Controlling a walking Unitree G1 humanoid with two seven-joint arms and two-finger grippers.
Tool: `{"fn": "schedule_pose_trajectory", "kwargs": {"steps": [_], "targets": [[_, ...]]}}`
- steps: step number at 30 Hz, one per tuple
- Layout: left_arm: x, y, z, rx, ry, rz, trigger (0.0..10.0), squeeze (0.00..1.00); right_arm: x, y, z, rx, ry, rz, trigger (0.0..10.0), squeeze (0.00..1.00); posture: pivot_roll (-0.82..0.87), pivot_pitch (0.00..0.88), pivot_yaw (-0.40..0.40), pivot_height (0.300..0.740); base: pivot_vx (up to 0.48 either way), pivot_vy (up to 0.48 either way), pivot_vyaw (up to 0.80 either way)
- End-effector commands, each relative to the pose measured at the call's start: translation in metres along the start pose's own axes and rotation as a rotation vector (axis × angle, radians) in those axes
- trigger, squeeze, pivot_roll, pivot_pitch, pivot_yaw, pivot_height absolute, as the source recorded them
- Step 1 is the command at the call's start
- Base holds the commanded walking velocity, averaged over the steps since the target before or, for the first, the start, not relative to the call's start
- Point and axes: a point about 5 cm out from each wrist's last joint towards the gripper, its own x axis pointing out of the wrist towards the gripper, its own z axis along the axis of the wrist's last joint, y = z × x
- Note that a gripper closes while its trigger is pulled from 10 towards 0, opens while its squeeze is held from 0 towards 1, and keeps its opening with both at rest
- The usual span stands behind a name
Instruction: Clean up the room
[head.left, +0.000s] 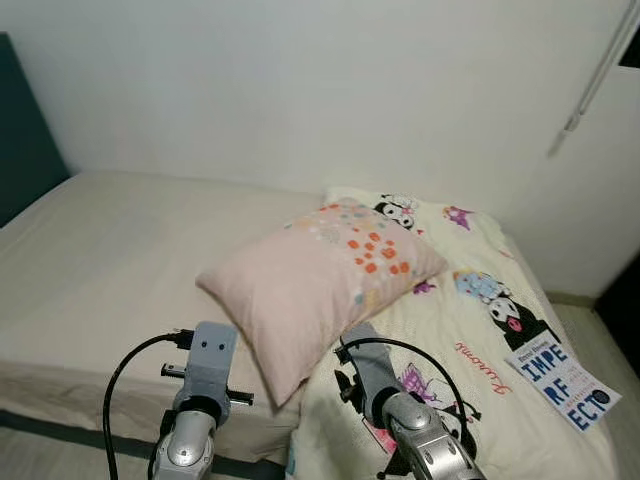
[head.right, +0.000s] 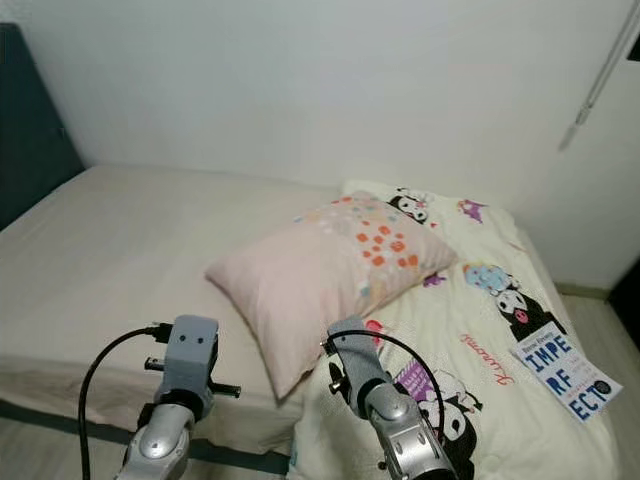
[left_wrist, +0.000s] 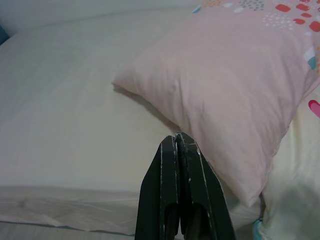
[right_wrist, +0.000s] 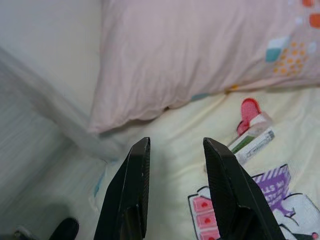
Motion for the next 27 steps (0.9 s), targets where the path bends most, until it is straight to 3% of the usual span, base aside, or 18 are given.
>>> {"fn": "schedule_pose_trajectory", "kwargs": {"steps": [1, 10, 27], "targets": [[0.0, -0.004, -0.001, 0.004, 0.003, -0.012, 10.0, 0.0, 0.0, -0.012, -0.001, 0.024, -0.009, -0.073, 10.0, 0.0, -0.01, 0.0, -0.048, 0.74, 0.0, 0.0, 0.0], [0.003, -0.003, 0.001, 0.006, -0.001, -0.015, 10.0, 0.0, 0.001, -0.029, 0.006, 0.077, -0.025, -0.157, 10.0, 0.0, -0.01, 0.0, -0.047, 0.74, 0.0, 0.0, 0.0], [0.008, -0.002, 0.002, 0.014, -0.001, -0.033, 10.0, 0.0, 0.002, -0.03, 0.006, 0.11, -0.035, -0.163, 10.0, 0.0, -0.01, 0.0, -0.039, 0.685, 0.0, 0.0, 0.0]]}}
